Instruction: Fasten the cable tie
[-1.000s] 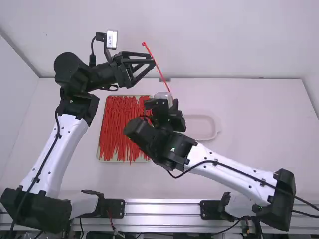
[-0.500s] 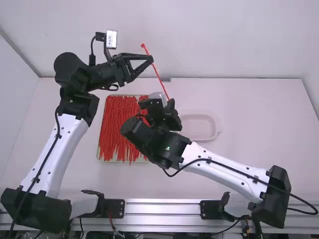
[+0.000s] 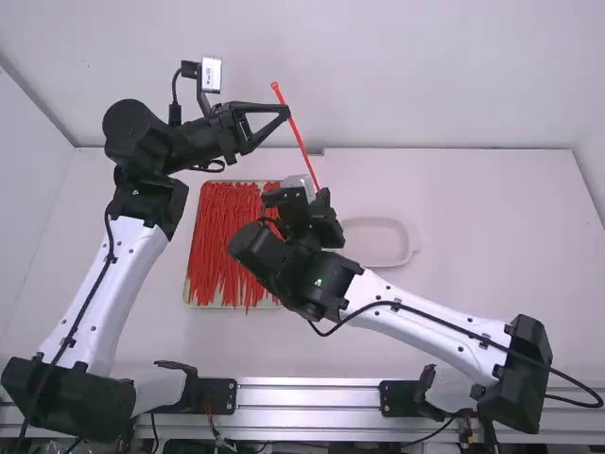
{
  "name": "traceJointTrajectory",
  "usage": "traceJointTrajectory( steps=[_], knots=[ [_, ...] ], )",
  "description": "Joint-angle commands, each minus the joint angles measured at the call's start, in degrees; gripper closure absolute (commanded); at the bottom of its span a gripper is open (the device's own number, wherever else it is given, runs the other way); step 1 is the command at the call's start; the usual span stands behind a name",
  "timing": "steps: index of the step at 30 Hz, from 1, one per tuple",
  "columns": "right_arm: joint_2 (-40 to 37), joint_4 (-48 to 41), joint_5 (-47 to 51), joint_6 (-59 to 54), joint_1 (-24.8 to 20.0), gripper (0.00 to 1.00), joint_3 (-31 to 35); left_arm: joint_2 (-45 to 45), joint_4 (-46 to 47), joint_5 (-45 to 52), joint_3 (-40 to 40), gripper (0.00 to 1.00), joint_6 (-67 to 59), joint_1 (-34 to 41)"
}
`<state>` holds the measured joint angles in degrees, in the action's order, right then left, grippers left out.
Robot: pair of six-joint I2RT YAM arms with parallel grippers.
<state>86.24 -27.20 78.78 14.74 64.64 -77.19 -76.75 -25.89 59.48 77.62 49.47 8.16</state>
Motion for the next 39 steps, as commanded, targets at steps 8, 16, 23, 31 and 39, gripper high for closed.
traceJointTrajectory(
  steps=[8,16,23,31,39],
  knots=[
    [-0.09,0.50,-3.30,-5.18,-0.04,0.47,-1.77,0.90,2.40,-0.59,1.60,0.99,-5.46,-1.53],
    [-3.32,0.50,-5.88,-6.29,4.83,0.20,-1.79,0.79,4.70,0.00,1.60,0.99,-6.05,-7.19],
    [-9.92,-0.22,-10.01,-11.02,12.20,0.10,-1.79,0.79,7.21,-0.48,1.60,0.99,-9.03,-8.17],
    [-18.86,-2.08,-20.24,-16.79,16.50,0.05,-1.79,-0.20,8.00,-0.07,1.60,0.99,-9.84,-8.76],
    [-29.55,-6.36,-37.00,-19.56,11.93,0.04,-1.79,-0.24,12.35,4.55,1.60,0.99,-16.92,-8.52]
  ],
)
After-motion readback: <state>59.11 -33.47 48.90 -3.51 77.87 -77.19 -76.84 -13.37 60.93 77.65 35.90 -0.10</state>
